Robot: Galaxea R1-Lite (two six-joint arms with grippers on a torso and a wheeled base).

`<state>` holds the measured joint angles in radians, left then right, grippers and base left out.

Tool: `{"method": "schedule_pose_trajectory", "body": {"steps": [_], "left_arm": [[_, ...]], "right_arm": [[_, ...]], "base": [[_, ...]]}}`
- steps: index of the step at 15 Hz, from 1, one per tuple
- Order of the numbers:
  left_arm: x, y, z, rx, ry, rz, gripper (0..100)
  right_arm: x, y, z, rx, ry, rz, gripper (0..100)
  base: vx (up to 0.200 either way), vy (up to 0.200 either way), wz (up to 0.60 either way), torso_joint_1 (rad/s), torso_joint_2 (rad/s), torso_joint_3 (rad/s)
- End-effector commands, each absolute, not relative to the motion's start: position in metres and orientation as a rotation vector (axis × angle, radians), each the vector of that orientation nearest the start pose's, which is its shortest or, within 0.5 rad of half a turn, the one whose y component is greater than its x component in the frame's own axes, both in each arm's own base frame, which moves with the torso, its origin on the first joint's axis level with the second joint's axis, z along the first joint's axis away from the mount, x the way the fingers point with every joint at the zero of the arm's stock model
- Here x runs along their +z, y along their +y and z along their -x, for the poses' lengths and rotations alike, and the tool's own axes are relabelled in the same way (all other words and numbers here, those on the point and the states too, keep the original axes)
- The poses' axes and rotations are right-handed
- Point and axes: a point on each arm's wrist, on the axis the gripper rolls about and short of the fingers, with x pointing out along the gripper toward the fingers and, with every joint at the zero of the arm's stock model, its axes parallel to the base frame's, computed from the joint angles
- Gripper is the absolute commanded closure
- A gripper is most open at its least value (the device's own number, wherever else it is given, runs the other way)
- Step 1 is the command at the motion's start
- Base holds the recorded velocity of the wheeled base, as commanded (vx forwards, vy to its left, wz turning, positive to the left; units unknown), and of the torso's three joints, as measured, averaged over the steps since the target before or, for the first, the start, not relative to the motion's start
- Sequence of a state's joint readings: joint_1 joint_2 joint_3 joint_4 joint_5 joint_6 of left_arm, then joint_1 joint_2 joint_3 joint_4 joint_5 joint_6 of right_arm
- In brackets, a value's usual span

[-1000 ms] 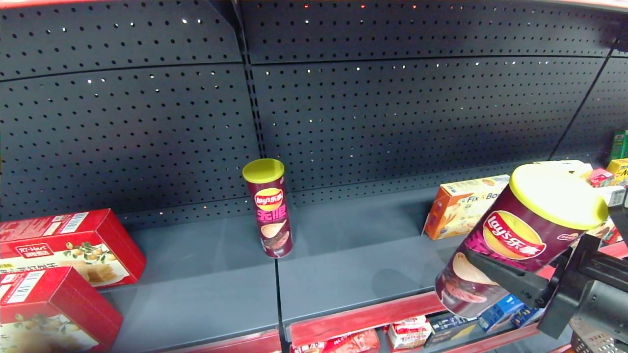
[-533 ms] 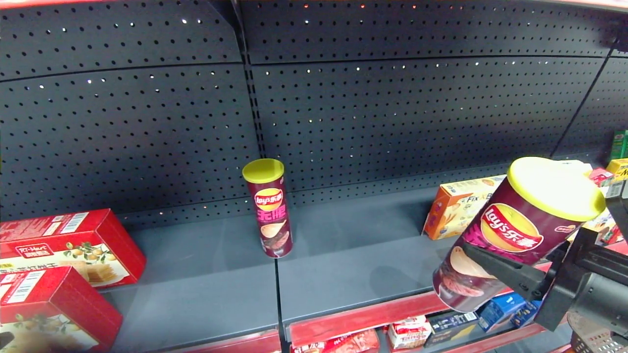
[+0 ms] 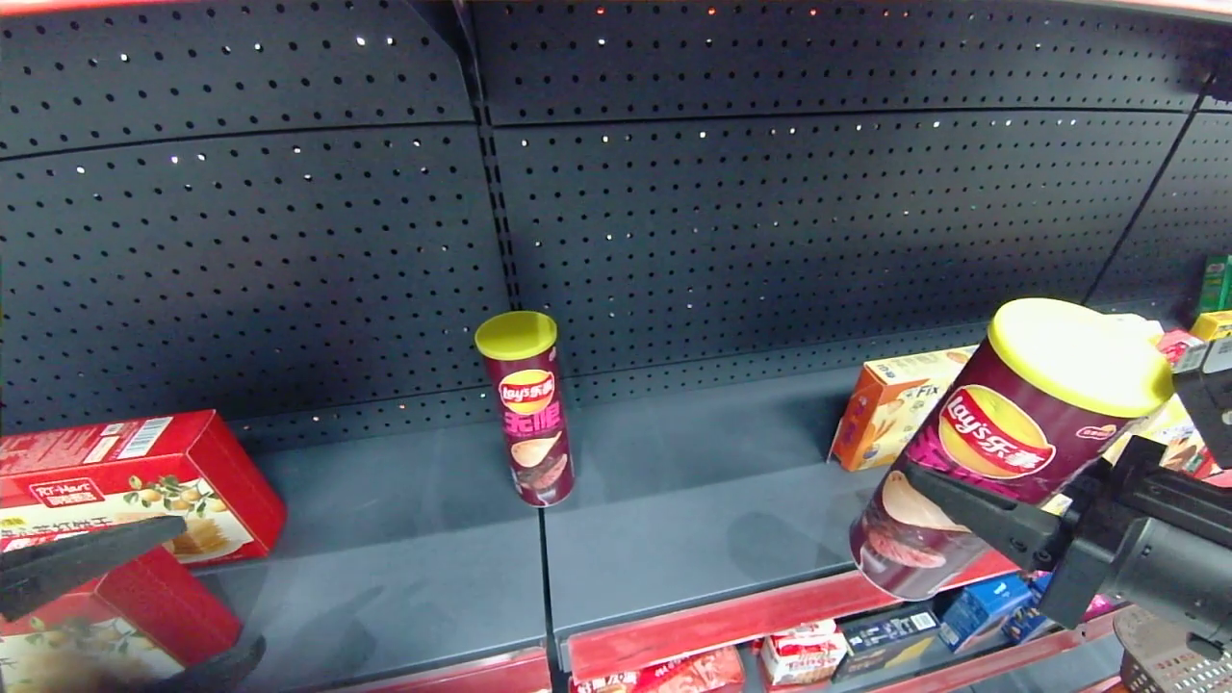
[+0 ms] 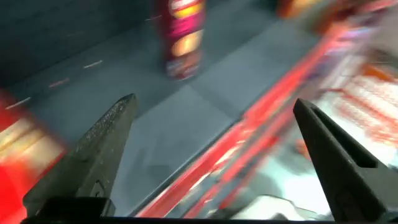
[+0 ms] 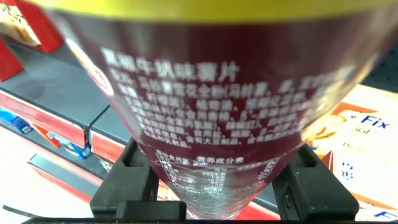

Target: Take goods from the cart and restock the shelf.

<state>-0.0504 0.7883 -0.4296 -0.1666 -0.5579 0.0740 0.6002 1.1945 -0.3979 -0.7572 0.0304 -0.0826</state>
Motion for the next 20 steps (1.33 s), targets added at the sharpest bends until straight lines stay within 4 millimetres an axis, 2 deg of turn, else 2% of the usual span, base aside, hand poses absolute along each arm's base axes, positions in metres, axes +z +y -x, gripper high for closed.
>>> {"method": "schedule_pose_trajectory", "body": {"steps": [1, 4, 5, 10, 15, 19, 20], "left_arm": [[0.195, -0.02, -0.107, -0.652, 0.246, 0.012, 0], [0.193, -0.025, -0.131, -0.697, 0.223, 0.013, 0], [0.191, -0.028, -0.146, -0.713, 0.214, 0.01, 0], [0.173, -0.044, -0.195, -0.765, 0.205, 0.0, 0], [0.156, -0.057, -0.217, -0.806, 0.209, -0.002, 0], [0.141, -0.062, -0.245, -0.805, 0.157, -0.017, 0], [0.141, -0.062, -0.245, -0.805, 0.157, -0.017, 0]], "right_arm": [[0.202, 0.094, -0.139, 0.619, 0.015, 0.092, 100], [0.202, 0.094, -0.142, 0.615, 0.017, 0.092, 100], [0.202, 0.095, -0.143, 0.615, 0.02, 0.093, 100], [0.202, 0.095, -0.145, 0.611, 0.021, 0.093, 100], [0.202, 0.095, -0.147, 0.606, 0.025, 0.091, 100], [0.205, 0.098, -0.152, 0.61, 0.021, 0.089, 100], [0.205, 0.098, -0.152, 0.61, 0.021, 0.089, 100]], "base": [[0.0, 0.0, 0.0, 0.0, 0.0, 0.0], [0.0, 0.0, 0.0, 0.0, 0.0, 0.0], [0.0, 0.0, 0.0, 0.0, 0.0, 0.0], [0.0, 0.0, 0.0, 0.0, 0.0, 0.0], [0.0, 0.0, 0.0, 0.0, 0.0, 0.0], [0.0, 0.0, 0.0, 0.0, 0.0, 0.0], [0.0, 0.0, 0.0, 0.0, 0.0, 0.0]]}}
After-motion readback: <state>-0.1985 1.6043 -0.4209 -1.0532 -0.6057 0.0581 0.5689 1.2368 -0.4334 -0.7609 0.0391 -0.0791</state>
